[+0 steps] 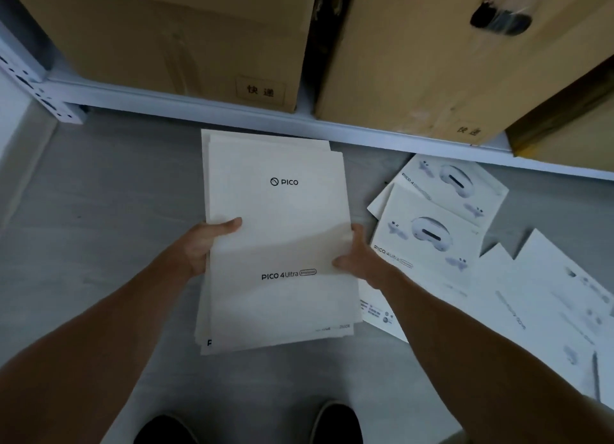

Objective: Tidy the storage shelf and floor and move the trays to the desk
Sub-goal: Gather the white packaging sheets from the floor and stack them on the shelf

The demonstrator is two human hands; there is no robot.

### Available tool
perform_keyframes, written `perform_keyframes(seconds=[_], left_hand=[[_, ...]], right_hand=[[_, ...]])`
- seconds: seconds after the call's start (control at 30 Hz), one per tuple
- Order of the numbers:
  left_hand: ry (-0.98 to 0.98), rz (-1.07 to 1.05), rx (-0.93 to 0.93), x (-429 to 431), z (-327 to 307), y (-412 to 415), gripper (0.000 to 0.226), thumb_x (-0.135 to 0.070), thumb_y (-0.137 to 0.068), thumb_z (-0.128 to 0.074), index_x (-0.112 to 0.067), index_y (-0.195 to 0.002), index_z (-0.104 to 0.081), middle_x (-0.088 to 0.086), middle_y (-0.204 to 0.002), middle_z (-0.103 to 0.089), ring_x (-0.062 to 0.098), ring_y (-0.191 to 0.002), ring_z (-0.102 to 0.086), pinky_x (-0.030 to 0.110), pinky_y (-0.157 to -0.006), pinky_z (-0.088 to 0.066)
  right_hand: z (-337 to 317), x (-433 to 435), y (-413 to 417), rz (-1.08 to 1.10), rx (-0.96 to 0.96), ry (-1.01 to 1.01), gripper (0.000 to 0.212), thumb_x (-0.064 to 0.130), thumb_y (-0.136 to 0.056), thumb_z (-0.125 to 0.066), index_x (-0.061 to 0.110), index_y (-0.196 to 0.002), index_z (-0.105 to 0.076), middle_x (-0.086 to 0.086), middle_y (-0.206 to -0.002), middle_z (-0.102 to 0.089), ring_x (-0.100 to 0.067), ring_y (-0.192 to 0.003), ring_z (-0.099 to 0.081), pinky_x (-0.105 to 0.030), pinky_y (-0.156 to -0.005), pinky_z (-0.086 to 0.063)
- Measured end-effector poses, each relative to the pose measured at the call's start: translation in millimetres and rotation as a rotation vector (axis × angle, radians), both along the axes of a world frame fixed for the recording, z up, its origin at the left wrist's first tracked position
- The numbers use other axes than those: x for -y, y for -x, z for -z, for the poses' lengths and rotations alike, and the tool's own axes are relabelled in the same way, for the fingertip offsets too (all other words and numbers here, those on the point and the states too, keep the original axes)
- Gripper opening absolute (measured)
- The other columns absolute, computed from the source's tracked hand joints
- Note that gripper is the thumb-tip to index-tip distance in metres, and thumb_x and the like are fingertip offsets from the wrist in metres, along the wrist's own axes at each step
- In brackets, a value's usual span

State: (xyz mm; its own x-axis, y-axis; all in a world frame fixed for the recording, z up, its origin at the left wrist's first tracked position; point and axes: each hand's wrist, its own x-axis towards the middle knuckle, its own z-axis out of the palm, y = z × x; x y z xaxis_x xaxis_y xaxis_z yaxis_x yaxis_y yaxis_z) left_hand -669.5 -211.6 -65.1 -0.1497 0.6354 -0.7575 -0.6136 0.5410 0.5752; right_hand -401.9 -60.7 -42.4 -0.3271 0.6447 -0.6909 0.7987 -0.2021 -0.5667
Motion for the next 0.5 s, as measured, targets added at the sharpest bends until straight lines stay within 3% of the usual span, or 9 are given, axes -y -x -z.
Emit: perform_keyframes(seconds=[0.07, 0.1, 0.17, 0.23, 0.3, 0.37, 0.5], left_hand=[[0.035, 0.028, 0.009, -7, -4, -17, 0.026, -0.007, -0.090, -0.059, -0.009, -0.074, -0.079, 0.007, -0.077, -0.076, 0.019, -0.060, -0.073, 0.028, -0.050, -0.057], [0.050, 0.041, 0.012, -10, -10, -25, 0.023, -0.004, -0.090, -0.058, -0.007, -0.079, -0.078, 0.007, -0.075, -0.076, 0.019, -0.059, -0.072, 0.029, -0.049, -0.057], [0.075, 0.072, 0.025, -12, -22, -41, 0.016, -0.002, -0.090, -0.057, -0.006, -0.095, -0.071, 0.008, -0.075, -0.076, 0.021, -0.060, -0.073, 0.031, -0.051, -0.058], [0.099, 0.117, 0.059, -15, -31, -60, 0.018, -0.003, -0.090, -0.057, -0.005, -0.105, -0.066, 0.009, -0.078, -0.076, 0.022, -0.061, -0.073, 0.033, -0.052, -0.059], [0.114, 0.121, 0.062, -21, -31, -76, 0.019, -0.004, -0.090, -0.056, -0.006, -0.107, -0.065, 0.009, -0.077, -0.076, 0.022, -0.060, -0.073, 0.033, -0.051, -0.058], [0.111, 0.125, 0.050, -33, -25, -93, 0.018, -0.004, -0.091, -0.055, -0.005, -0.107, -0.065, 0.009, -0.076, -0.076, 0.022, -0.058, -0.072, 0.032, -0.050, -0.058], [0.105, 0.132, 0.020, -61, 7, -123, 0.022, -0.009, -0.088, -0.059, -0.007, -0.108, -0.066, 0.012, -0.087, -0.076, 0.026, -0.069, -0.074, 0.037, -0.057, -0.060]], right_hand=[[-19, 3, -19, -0.155, 0.128, 0.043, 0.108, 0.000, -0.083, -0.068, 0.023, -0.154, 0.011, -0.020, -0.122, -0.051, -0.035, -0.104, -0.058, -0.042, -0.082, -0.053], [-31, 2, -33, -0.175, 0.160, 0.107, 0.113, 0.004, -0.083, -0.070, 0.027, -0.154, 0.016, -0.021, -0.128, -0.049, -0.038, -0.112, -0.058, -0.045, -0.089, -0.054], [-63, -7, -63, -0.112, 0.148, 0.283, 0.103, 0.013, -0.085, -0.073, 0.032, -0.155, 0.000, -0.014, -0.135, -0.051, -0.037, -0.122, -0.056, -0.053, -0.096, -0.053], [-97, -23, -103, -0.012, 0.182, 0.381, 0.065, 0.020, -0.094, -0.065, 0.023, -0.149, -0.030, -0.008, -0.137, -0.057, -0.030, -0.126, -0.055, -0.054, -0.103, -0.047], [-109, -42, -147, 0.065, 0.306, 0.327, 0.040, 0.023, -0.100, -0.056, 0.013, -0.137, -0.048, -0.010, -0.140, -0.057, -0.027, -0.130, -0.053, -0.051, -0.107, -0.043], [-91, -61, -194, 0.182, 0.418, 0.261, 0.039, 0.027, -0.098, -0.058, 0.006, -0.131, -0.054, -0.012, -0.133, -0.061, -0.027, -0.126, -0.056, -0.049, -0.105, -0.044], [-10, -76, -255, 0.478, 0.443, 0.166, 0.043, 0.036, -0.089, -0.070, -0.001, -0.106, -0.058, -0.013, -0.099, -0.060, -0.030, -0.098, -0.060, -0.050, -0.097, -0.051]])
